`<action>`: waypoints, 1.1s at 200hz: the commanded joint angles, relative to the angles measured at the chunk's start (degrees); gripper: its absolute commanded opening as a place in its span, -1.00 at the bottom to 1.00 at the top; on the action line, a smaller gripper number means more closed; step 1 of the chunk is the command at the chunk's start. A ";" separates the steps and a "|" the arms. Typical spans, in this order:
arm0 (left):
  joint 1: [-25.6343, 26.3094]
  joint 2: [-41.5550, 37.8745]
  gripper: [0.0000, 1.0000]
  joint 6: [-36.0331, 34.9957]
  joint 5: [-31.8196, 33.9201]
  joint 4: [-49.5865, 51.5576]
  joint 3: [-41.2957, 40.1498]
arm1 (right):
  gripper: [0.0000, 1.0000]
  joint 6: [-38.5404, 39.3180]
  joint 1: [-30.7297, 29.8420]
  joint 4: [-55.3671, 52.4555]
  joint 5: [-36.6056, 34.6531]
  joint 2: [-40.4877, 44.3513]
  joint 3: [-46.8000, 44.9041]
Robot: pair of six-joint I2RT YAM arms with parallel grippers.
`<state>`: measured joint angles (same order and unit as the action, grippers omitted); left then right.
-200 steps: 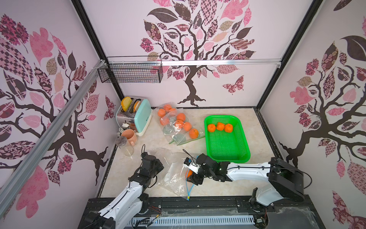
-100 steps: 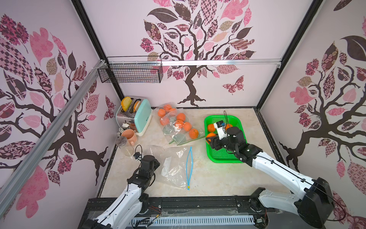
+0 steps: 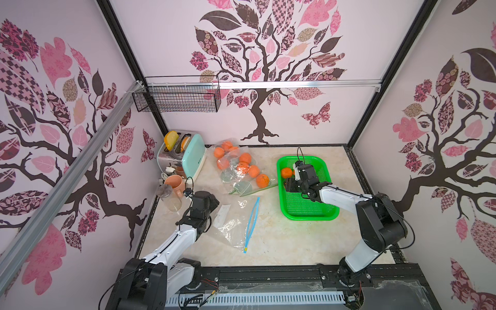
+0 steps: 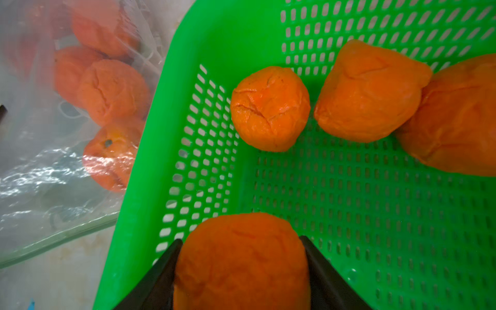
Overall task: Open the zip-top bag and take out the orange
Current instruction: Place the orange in the basket.
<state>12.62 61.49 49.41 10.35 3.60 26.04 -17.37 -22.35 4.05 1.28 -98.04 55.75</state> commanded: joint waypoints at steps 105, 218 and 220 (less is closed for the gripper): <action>0.58 -28.17 0.63 -10.45 -13.64 25.33 11.49 | 0.64 2.73 -0.06 -2.59 -2.03 2.68 7.35; 0.58 -34.09 0.48 -17.18 -23.12 40.46 18.44 | 0.49 13.55 -14.42 -17.65 0.76 8.52 18.69; 0.57 -34.28 0.48 -17.33 -22.81 40.80 18.72 | 0.49 13.86 -14.68 -17.74 0.68 8.14 18.94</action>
<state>13.06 29.02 34.09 -12.84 40.10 42.96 -8.19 -35.03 -7.38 2.37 -86.46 71.75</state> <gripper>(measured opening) 0.741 0.749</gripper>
